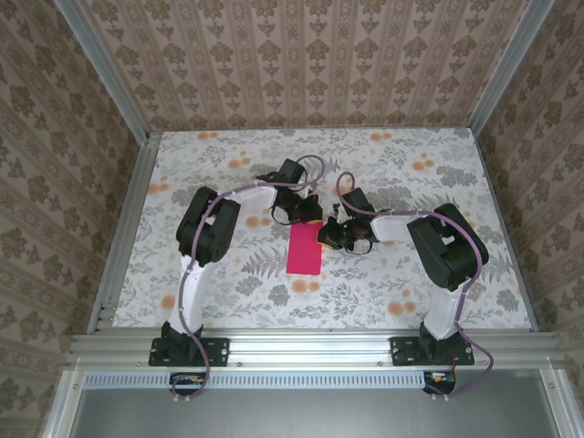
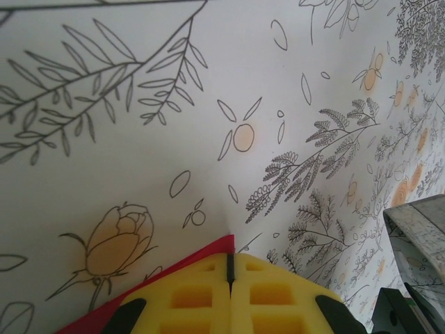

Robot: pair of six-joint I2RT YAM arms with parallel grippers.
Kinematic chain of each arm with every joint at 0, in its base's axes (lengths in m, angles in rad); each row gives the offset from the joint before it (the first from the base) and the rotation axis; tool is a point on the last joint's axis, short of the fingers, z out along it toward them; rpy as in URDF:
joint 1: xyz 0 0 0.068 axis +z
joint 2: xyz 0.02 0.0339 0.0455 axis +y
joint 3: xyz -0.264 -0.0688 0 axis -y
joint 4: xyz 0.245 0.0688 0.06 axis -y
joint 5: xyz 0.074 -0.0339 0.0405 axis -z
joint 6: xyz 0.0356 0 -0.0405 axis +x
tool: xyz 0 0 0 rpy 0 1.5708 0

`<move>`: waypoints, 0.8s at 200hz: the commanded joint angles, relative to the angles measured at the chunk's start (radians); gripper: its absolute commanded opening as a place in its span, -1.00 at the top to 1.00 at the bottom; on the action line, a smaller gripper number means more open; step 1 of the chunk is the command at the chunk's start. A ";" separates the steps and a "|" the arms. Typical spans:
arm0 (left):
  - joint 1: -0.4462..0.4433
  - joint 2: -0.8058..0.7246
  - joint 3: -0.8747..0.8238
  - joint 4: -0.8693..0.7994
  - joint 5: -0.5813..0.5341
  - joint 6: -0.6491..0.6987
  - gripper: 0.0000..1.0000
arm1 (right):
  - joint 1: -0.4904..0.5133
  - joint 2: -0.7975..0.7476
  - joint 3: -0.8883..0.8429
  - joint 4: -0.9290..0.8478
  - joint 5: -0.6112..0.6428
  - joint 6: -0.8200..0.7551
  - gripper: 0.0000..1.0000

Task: Fold a paper plane with a square sheet of paper (pick it up from the middle)
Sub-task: First fold in half a square sheet of paper at the center of the table.

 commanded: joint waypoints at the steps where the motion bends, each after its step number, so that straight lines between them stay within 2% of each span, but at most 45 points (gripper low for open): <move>1: -0.001 0.030 0.011 -0.055 -0.037 -0.008 0.96 | 0.000 0.018 0.002 -0.017 -0.009 -0.001 0.79; 58: 0.001 0.039 -0.012 -0.074 -0.098 -0.003 0.97 | 0.011 -0.032 -0.012 -0.057 -0.058 -0.035 0.78; 160: 0.009 0.048 -0.078 -0.040 -0.124 -0.020 0.98 | 0.063 -0.105 -0.135 -0.118 -0.059 -0.042 0.78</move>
